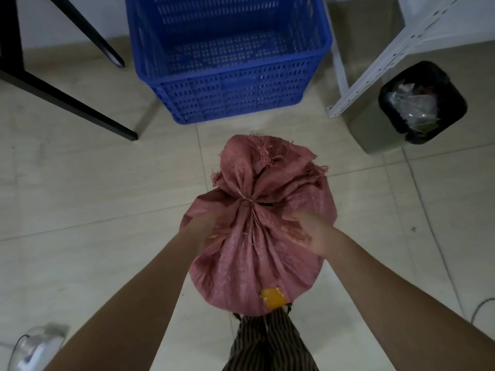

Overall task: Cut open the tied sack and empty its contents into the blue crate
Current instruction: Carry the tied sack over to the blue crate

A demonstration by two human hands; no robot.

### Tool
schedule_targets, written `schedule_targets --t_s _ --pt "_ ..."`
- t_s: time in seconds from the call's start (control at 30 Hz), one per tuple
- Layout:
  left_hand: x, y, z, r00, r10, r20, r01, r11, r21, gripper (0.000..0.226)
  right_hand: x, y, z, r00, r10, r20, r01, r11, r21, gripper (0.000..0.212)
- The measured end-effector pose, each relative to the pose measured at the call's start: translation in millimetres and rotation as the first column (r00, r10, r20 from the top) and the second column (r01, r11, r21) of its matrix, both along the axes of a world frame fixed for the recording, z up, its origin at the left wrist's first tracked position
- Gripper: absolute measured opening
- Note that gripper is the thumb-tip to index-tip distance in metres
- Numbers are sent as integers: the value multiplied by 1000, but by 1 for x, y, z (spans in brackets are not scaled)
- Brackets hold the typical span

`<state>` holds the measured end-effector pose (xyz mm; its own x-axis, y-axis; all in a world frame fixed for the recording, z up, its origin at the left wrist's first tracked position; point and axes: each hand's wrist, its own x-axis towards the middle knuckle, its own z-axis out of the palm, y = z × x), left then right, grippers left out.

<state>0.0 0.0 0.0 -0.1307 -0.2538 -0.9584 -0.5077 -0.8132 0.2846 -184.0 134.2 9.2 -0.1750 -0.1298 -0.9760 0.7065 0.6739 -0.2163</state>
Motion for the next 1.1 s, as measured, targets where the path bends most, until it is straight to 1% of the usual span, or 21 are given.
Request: schedule_targets --t_s 0.07,0.17,0.23,0.3,0.37,0.4,0.53,0.6,0.63,0.7,0.73,0.77,0.8,0.83,0.9,0.93,1.0,1.1 --pt "2 5 -1 999 44 -25 -43 998 37 19 3 3 -8 1000 24 13 -25 1000 13 17" --pt "5 10 -6 1000 -2 -28 3 999 51 14 6 7 -14 997 71 12 -71 997 40 21" --pt "4 13 -7 1000 -20 -12 21 998 62 13 7 11 -18 996 83 32 -85 995 57 19" --pt "3 16 -8 1000 -19 6 19 998 65 18 9 14 -19 995 88 42 -90 993 71 16" --pt "3 19 -6 1000 18 3 -18 998 66 17 11 16 -20 993 107 46 -110 992 68 14" --pt "3 20 -4 999 37 3 -37 998 58 15 11 17 -21 993 112 44 -115 991 61 13" --pt "8 19 -1 997 62 44 -60 997 -50 9 17 20 -20 987 163 10 -163 986 39 14" --pt "10 16 2 996 52 70 -44 993 -109 6 16 24 -21 979 204 2 -204 979 21 4" --pt "12 15 4 996 45 77 -34 990 -135 5 16 26 -21 971 241 -10 -240 970 25 8" --pt "13 13 12 996 28 85 -12 983 -183 4 15 32 -22 942 332 -51 -331 943 29 40" --pt "12 12 17 996 26 85 -9 981 -194 7 13 40 -32 926 367 -84 -367 930 23 54" --pt "12 12 21 997 23 77 -7 979 -202 8 12 45 -39 912 395 -113 -395 919 25 60" --pt "11 11 28 998 20 65 -6 979 -203 8 14 44 -31 896 421 -141 -421 907 28 59" --pt "11 11 32 998 8 55 3 980 -199 7 14 43 -22 896 412 -167 -413 910 28 52" --pt "9 9 44 999 -7 46 15 985 -174 11 14 35 4 924 338 -181 -340 940 18 33" --pt "8 7 50 999 -12 45 19 987 -161 13 13 32 16 934 304 -188 -306 952 23 32" --pt "4 4 61 998 -37 55 45 987 -153 16 8 27 31 939 263 -220 -262 964 35 39" --pt "-3 -6 77 997 -49 67 59 985 -164 20 2 13 51 924 289 -249 -289 957 37 34"
